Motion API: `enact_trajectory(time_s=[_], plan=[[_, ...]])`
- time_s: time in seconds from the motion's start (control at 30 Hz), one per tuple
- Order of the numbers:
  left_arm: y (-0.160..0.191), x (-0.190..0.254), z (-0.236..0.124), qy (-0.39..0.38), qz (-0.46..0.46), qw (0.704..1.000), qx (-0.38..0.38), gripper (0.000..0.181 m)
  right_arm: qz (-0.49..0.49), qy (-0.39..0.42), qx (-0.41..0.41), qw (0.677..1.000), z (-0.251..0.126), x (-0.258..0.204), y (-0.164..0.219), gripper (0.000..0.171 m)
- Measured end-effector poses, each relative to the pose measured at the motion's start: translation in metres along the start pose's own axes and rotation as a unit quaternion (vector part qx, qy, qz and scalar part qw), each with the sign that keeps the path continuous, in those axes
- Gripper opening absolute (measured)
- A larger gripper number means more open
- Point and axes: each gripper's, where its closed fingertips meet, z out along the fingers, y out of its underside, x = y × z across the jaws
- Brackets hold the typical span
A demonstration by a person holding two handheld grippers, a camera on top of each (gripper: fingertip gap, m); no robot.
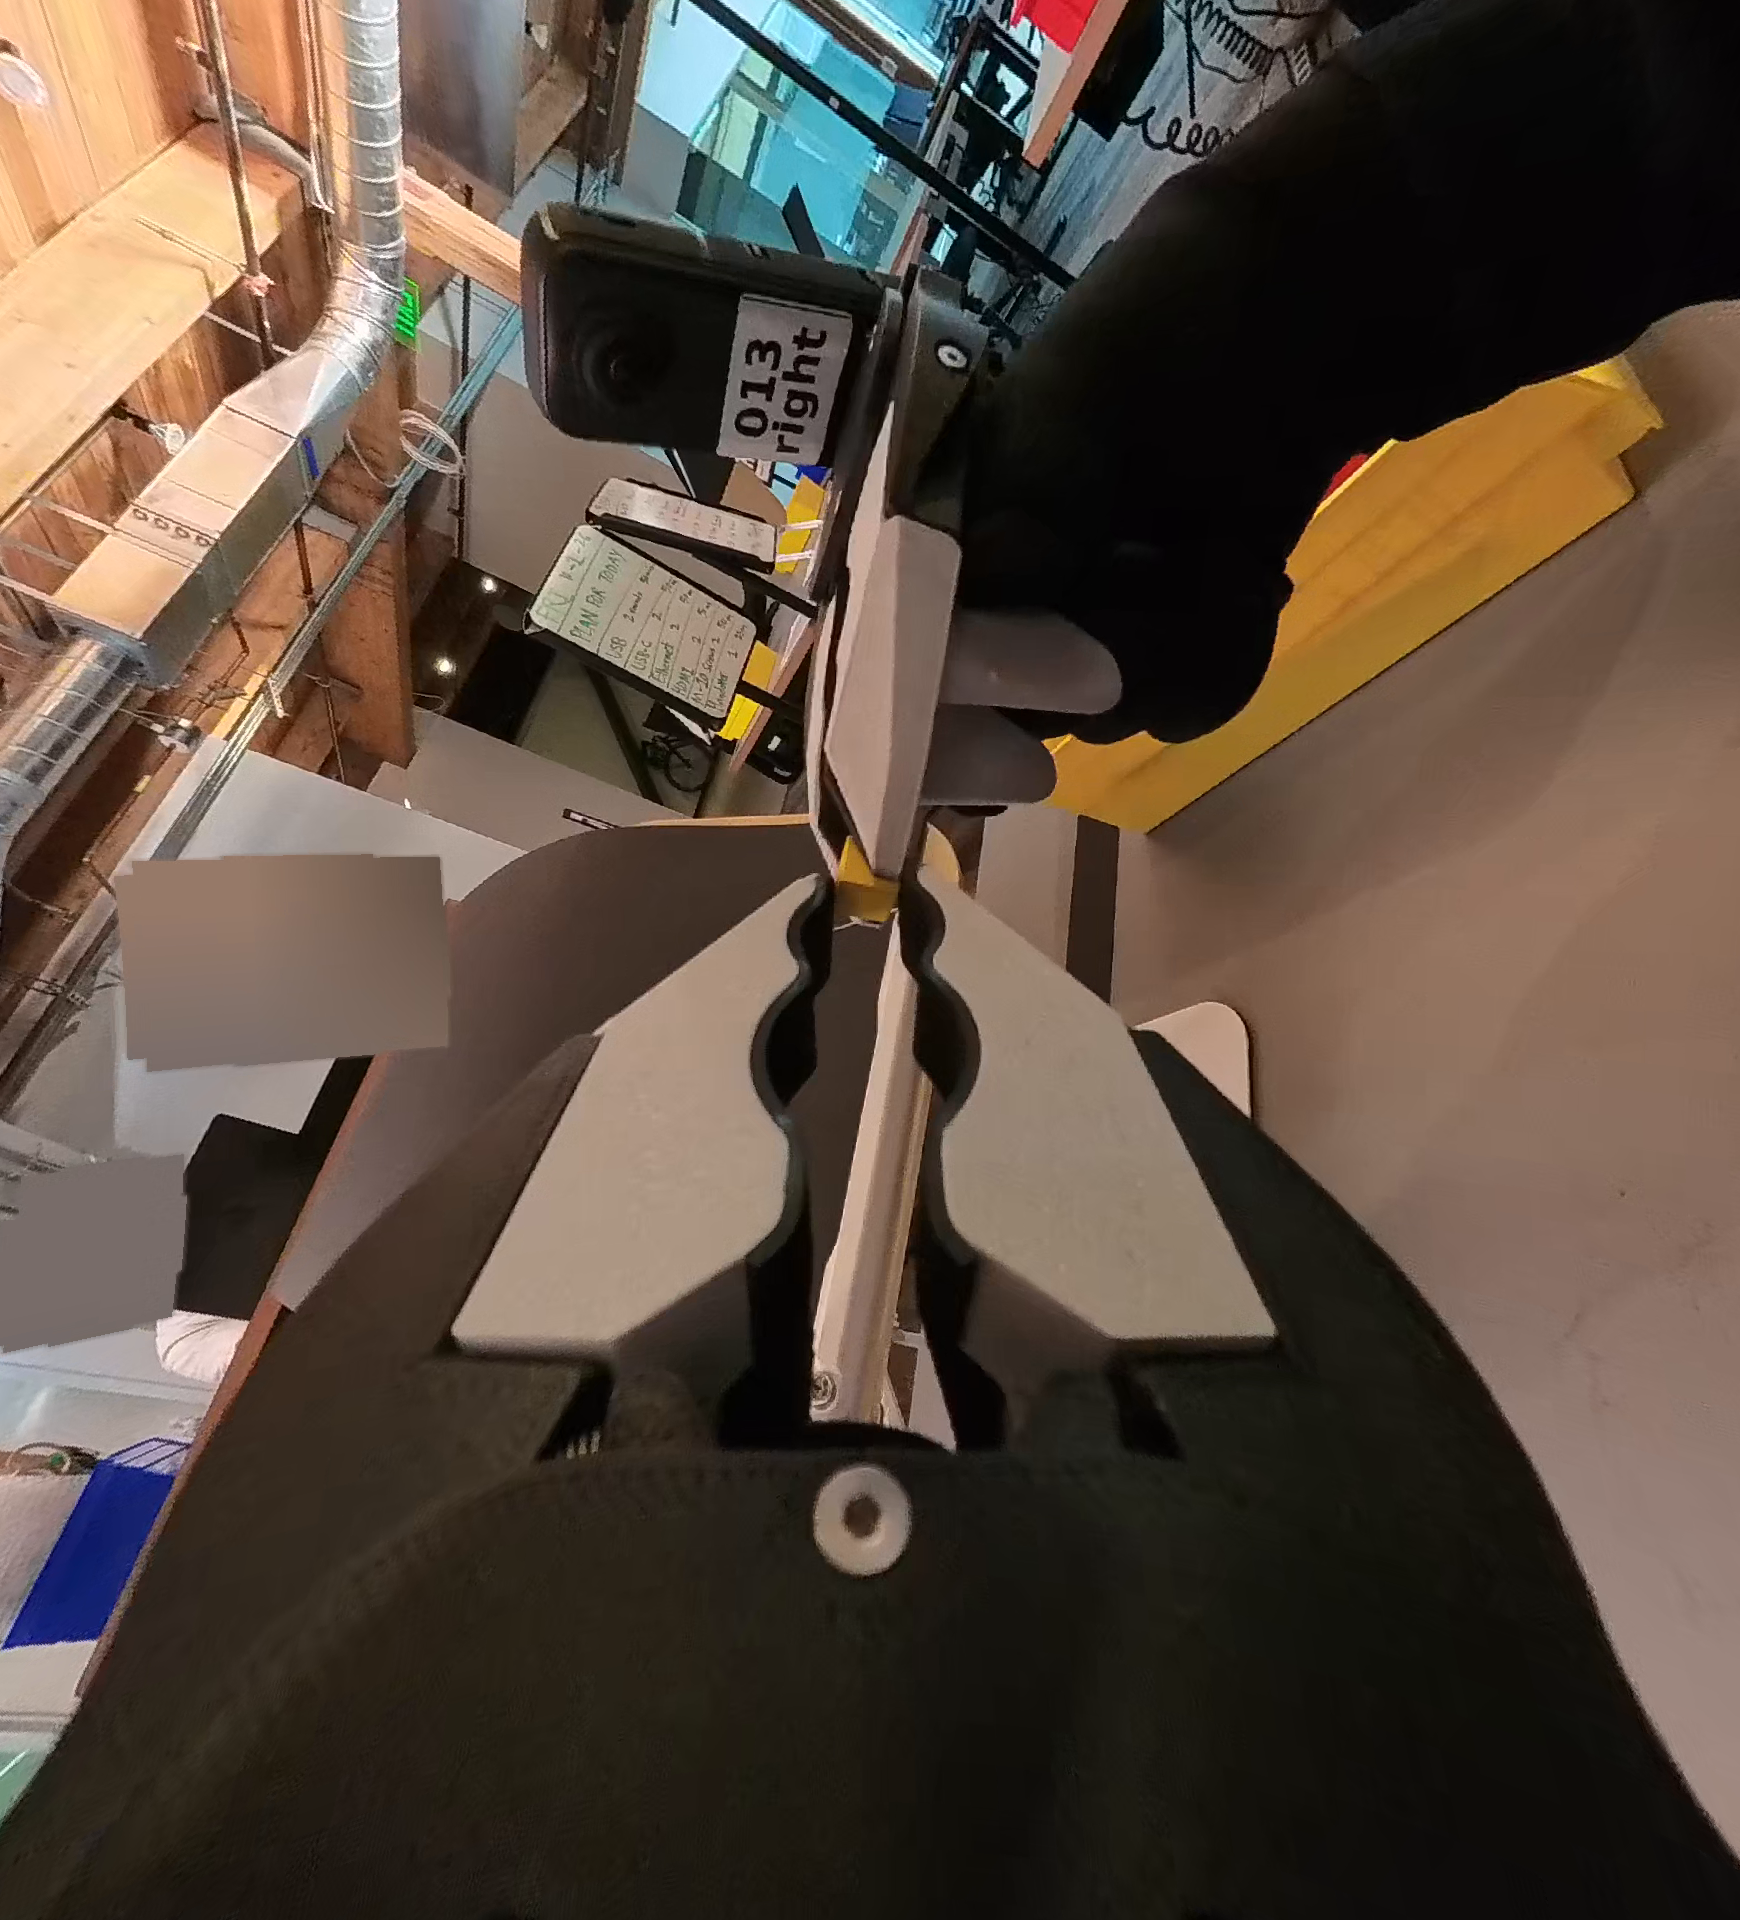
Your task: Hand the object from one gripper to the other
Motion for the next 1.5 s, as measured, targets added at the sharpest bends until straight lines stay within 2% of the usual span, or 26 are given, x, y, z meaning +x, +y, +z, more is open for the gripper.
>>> enact_trajectory(time_s=[0.27,0.47,0.57,0.83,1.13,1.33,1.43,1.47,1.5], plan=[[0.0,-0.009,-0.003,-0.021,-0.008,1.0,0.006,0.012,0.033,-0.026,0.052,0.998,0.003,0.001,-0.009,0.008],[0.002,-0.008,-0.004,-0.023,0.0,1.0,0.001,0.01,0.046,-0.029,0.052,0.997,0.004,0.002,-0.008,0.009],[0.003,-0.008,-0.004,-0.018,-0.003,1.0,0.0,0.01,0.047,-0.015,0.046,0.998,0.003,0.006,-0.007,0.018],[0.003,-0.005,-0.005,-0.005,-0.014,1.0,0.005,0.009,0.038,-0.015,0.04,0.998,0.0,0.004,-0.007,0.025],[0.003,0.0,-0.005,0.017,-0.027,0.999,0.01,0.009,0.036,-0.01,0.038,0.999,0.0,0.005,-0.007,0.009],[0.003,-0.009,-0.004,-0.008,-0.046,0.999,0.017,0.009,0.023,0.008,0.063,0.998,0.0,0.011,-0.014,0.008],[0.001,-0.007,-0.005,-0.001,-0.045,0.999,0.018,0.009,0.034,-0.007,0.066,0.997,0.0,0.008,-0.014,0.008],[0.0,-0.008,-0.005,-0.004,-0.04,0.999,0.018,0.009,0.041,-0.015,0.068,0.997,0.0,0.006,-0.014,0.01],[0.0,-0.007,-0.005,-0.002,-0.037,0.999,0.018,0.009,0.046,-0.023,0.061,0.997,0.002,0.005,-0.011,0.022]])
